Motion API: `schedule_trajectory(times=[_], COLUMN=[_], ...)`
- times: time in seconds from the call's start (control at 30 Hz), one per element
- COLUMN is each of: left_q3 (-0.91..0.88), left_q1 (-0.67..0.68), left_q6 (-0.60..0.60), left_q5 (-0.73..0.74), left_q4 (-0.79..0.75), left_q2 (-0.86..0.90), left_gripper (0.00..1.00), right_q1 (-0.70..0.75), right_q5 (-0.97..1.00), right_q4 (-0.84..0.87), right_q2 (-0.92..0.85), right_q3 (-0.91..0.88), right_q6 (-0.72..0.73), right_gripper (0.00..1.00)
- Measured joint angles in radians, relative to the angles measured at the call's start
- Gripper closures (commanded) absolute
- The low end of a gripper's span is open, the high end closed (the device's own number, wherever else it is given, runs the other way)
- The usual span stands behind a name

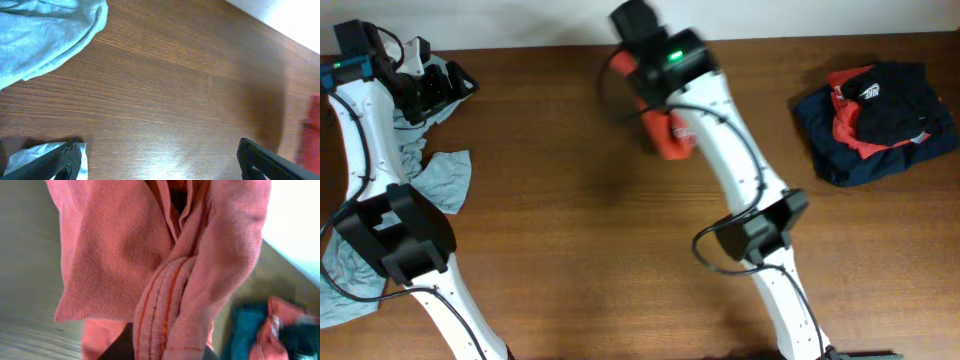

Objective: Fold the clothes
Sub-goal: 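Lift the folded shirt and carry it right to the navy pile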

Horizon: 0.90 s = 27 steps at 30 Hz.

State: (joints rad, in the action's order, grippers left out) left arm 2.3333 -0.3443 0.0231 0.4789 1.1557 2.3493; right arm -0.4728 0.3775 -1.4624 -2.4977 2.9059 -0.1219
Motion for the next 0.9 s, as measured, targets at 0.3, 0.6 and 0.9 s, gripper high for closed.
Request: schedule_trajectory(times=[0.3,0.6,0.9], left_q3=[0.000,0.000,0.000], left_q1=[0.000,0.000,0.000], left_q6=[0.000,0.000,-0.003], left_q5=[-0.001,-0.002,-0.017], left_q4=[-0.001,0.000,0.001], left_q2=[0.000,0.000,0.000], left_gripper=[0.01,0.01,0.01], right_q1=[0.191,0.294,0.396], right_q5=[0.006,0.212,0.358], right_q4=[-0.139,-0.230,-0.230], right_q2=[0.003,0.124,0.210], right_q3=[0.184,0.202,0.219], right_q6=[0.251,0.519,0.669], right_gripper=[0.96,0.96,0.96])
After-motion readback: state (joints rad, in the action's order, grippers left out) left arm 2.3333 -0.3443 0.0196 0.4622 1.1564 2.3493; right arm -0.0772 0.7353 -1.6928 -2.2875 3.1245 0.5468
